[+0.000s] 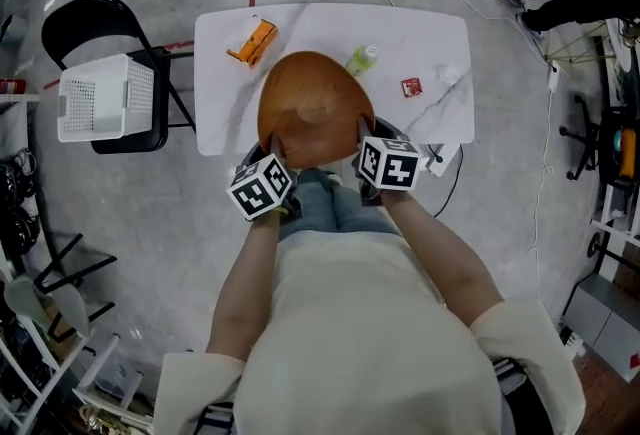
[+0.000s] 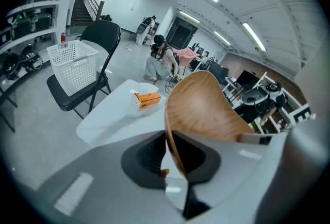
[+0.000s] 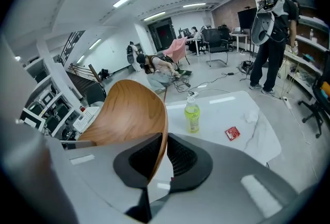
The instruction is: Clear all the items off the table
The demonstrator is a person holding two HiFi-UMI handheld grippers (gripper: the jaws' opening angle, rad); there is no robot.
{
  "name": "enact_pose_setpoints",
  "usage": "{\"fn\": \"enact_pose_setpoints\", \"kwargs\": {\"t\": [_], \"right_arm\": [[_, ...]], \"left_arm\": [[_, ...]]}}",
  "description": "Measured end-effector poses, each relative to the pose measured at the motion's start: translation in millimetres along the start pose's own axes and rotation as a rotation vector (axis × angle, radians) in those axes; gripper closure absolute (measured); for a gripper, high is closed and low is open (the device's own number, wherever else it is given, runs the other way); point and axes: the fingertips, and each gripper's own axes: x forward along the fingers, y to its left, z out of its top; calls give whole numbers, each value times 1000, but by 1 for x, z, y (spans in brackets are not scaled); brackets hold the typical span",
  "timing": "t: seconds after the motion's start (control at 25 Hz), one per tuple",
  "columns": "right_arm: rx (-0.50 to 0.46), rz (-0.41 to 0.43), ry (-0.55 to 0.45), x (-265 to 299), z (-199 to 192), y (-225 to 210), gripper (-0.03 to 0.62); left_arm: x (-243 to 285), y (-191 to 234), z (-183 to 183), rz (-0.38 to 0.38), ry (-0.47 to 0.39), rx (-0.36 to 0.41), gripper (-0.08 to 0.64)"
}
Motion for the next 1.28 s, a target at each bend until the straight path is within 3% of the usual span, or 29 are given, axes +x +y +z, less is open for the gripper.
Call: {"fn": "enact_pose_setpoints", "kwargs": {"t": [0.52,0.84,1.28], "right_arm": [[-108,72,-61,-48,-4,10,565],[-208,160,-78,-62,-15,39,565],[-309,262,-72,-64,-20,97,563]], "left_arm": [[-60,-11,-23,41,-128,-77,523],[-99,9,-45,97,-217,-146,523],[-142,49,-44,178,-305,-221,523]]}}
